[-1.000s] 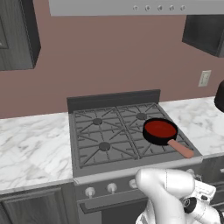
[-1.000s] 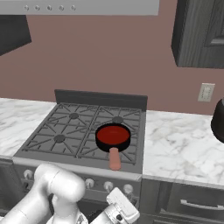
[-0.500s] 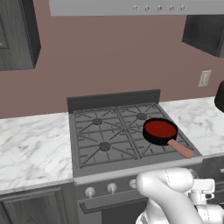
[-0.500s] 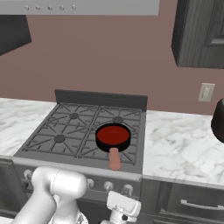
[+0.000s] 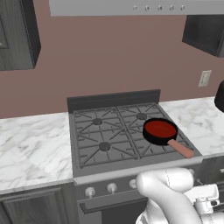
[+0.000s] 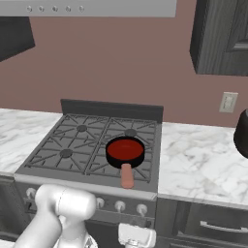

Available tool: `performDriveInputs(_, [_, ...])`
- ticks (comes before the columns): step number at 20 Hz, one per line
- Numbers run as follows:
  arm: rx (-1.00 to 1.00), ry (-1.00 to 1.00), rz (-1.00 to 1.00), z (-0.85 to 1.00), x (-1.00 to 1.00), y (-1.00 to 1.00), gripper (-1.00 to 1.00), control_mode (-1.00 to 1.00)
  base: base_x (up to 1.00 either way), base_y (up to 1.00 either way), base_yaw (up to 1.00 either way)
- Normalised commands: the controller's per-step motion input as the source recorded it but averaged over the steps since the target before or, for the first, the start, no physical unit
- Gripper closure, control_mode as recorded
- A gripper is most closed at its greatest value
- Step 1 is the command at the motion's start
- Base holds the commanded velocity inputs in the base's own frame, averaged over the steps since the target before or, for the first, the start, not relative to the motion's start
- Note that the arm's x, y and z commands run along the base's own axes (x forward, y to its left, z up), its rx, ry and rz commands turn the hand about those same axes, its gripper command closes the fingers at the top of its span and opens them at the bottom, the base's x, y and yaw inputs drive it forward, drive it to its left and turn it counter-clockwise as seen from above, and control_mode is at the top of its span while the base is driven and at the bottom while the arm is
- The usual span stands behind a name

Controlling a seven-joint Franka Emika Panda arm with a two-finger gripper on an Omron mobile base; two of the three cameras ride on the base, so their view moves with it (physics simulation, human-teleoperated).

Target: Wait until the marinara sauce is simmered to a deep red color and then turn off the stove.

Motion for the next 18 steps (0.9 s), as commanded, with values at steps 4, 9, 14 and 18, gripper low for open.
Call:
performDriveInputs(4, [0.0,-0.05,-0.02,0.32,-0.23,-0.13,-1.0,-1.0,0.0,0.0,0.0])
performDriveInputs(9, [0.0,-0.02,-0.01,0.36,0.01,0.0,-1.0,-1.0,0.0,0.0,0.0])
performDriveInputs(14, [0.0,0.0,-0.03,0.54,0.37,0.0,-1.0,-1.0,0.0,0.0,0.0])
performDriveInputs(18, [0.0,0.0,0.0,0.27,0.22,0.0,-1.0,-1.0,0.0,0.0,0.0])
